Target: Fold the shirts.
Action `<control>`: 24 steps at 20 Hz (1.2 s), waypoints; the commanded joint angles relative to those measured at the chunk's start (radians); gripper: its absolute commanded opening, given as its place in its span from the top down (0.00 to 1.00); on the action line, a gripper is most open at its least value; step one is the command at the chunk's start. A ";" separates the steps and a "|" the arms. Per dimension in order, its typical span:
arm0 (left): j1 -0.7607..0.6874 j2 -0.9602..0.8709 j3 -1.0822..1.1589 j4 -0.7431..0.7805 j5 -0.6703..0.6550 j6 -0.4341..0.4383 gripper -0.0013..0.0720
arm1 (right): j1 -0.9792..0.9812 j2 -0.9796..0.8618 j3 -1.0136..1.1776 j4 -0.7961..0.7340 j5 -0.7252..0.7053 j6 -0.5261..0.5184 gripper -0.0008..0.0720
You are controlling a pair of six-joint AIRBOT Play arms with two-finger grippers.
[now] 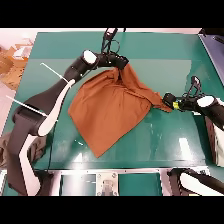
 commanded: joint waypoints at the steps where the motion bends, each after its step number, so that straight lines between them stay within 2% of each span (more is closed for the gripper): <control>1: 0.095 0.083 0.026 0.006 -0.278 -0.203 0.29 | -0.017 -0.028 0.068 -0.002 0.012 -0.047 0.96; 3: 0.199 0.162 0.025 0.060 -0.536 -0.377 0.29 | -0.042 -0.035 0.108 -0.002 0.015 -0.050 0.96; 6: 0.316 0.217 0.022 0.224 -0.953 -0.632 0.29 | -0.076 -0.039 0.136 -0.002 0.014 -0.053 0.96; 8: 0.331 0.220 0.012 0.364 -1.159 -0.739 0.29 | -0.094 -0.053 0.151 -0.002 0.016 -0.060 0.96; 9: 0.325 0.234 -0.020 0.411 -1.205 -0.767 0.29 | -0.101 -0.061 0.156 -0.001 0.026 -0.060 0.96; 14: 0.232 0.428 -0.404 0.563 -1.114 -0.784 0.29 | -0.108 -0.081 0.160 -0.002 0.056 -0.073 0.96; 18: 0.147 0.644 -0.864 0.562 -0.882 -0.815 0.29 | -0.108 -0.081 0.160 -0.001 0.056 -0.076 0.96; 20: 0.115 0.732 -1.075 0.499 -0.756 -0.846 0.29 | -0.108 -0.081 0.160 -0.002 0.059 -0.076 0.96; 24: 0.081 0.794 -1.366 0.228 -0.537 -0.841 0.29 | -0.107 -0.081 0.160 0.000 0.060 -0.076 0.96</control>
